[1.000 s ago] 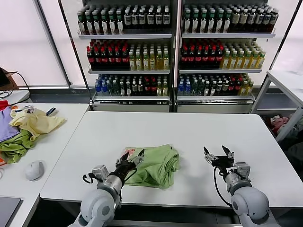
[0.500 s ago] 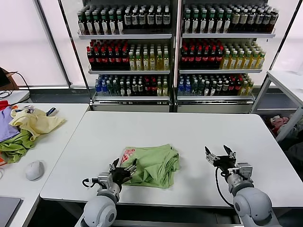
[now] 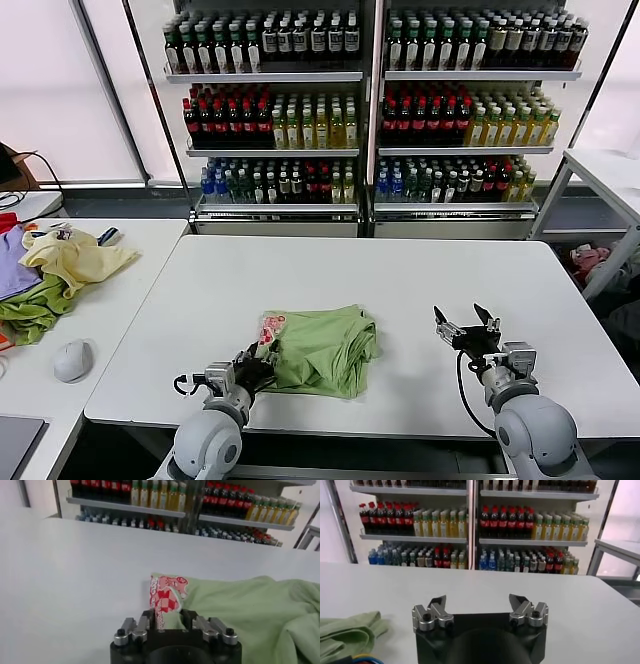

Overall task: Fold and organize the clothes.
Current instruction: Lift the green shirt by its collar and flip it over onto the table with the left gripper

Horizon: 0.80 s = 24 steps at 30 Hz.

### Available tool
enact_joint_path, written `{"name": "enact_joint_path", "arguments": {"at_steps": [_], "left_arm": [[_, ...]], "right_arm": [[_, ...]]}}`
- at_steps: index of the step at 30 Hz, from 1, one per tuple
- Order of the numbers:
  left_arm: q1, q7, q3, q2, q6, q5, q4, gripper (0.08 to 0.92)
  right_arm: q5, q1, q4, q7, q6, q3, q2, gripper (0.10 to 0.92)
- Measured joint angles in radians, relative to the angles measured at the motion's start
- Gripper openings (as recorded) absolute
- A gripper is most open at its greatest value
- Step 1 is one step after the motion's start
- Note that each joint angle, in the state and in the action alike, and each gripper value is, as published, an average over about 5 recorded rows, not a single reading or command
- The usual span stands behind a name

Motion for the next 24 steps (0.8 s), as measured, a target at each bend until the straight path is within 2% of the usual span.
{"name": "enact_joint_path", "arguments": {"at_steps": [9, 18, 24], "left_arm": [[-0.01, 0.011, -0.044, 0.004, 0.004, -0.176, -0.024, 0.139], [-0.021, -0.009, -0.156, 0.04, 0.015, -0.406, -0.057, 0.121], [-0.021, -0.024, -0.281, 0.109, 0.034, -0.553, -0.065, 0.121]], "right_arm": [[0.0, 0.005, -0.002, 0.0, -0.001, 0.0, 0.0, 0.823], [0.005, 0.02, -0.016, 0.0, 0.002, -0.003, 0.002, 0.823], [0.007, 0.032, -0.028, -0.002, 0.007, -0.012, 0.005, 0.823]]}}
